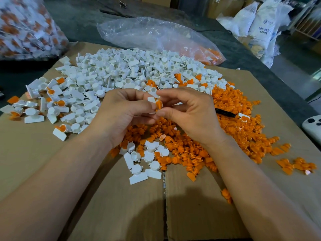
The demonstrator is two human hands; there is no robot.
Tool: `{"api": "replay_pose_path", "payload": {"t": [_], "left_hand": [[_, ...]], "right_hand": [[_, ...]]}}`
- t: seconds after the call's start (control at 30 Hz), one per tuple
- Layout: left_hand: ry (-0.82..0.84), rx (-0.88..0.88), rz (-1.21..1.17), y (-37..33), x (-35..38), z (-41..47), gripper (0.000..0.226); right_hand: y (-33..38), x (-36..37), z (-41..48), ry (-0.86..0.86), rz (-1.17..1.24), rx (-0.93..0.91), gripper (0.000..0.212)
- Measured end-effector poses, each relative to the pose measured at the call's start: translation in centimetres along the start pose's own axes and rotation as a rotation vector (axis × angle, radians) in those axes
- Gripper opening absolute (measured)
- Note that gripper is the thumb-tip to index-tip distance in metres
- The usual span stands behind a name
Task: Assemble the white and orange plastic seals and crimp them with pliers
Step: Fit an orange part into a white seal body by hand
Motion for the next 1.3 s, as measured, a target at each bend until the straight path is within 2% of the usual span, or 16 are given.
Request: {"api": "replay_pose_path", "payload": {"t": [0.1, 0.37, 0.47, 0.73, 0.9, 1.3], "left_hand": [[-0.018, 0.033, 0.016, -0.16, -0.02, -0.02, 0.012], [-0.035, 0.054, 0.02, -0.35, -0.01, -0.15, 0.012], [-0.036, 0.024, 0.035, -0.35, -0.06, -0.25, 0.009], [-0.116, -0.101, 0.04, 0.02, -0.49, 0.06, 0.025], [-0.095, -0.077, 0.073, -0.04, -0.35, -0.05, 0.018], [-0.094, -0.036, 0.091, -0.22, -0.41, -0.12, 0.023]], "right_hand": [[-0.4, -0.05, 0.03, 0.014, 0.061, 0.068, 0.048], [-0.07, 0.04, 0.06, 0.011, 0.085, 0.046, 0.039], [0.16, 0.13, 0.02, 0.022, 0.077, 0.017, 0.037], [-0.08, 0.44, 0.0, 0.043, 0.028, 0.051, 0.043], [-0.14, 0.52, -0.09, 0.04, 0.028, 0.048, 0.042], [0.06, 0.48, -0.07, 0.074, 0.07, 0.042, 0.046]]}}
Point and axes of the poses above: each hand's wrist, its own z-axis towards the middle knuckle, its own x-axis out of the palm, y = z × x, the point moved 4 cm from there along z, towards the middle knuckle, and after that the axes turned 1 degree about y, right-handed, at the moved point
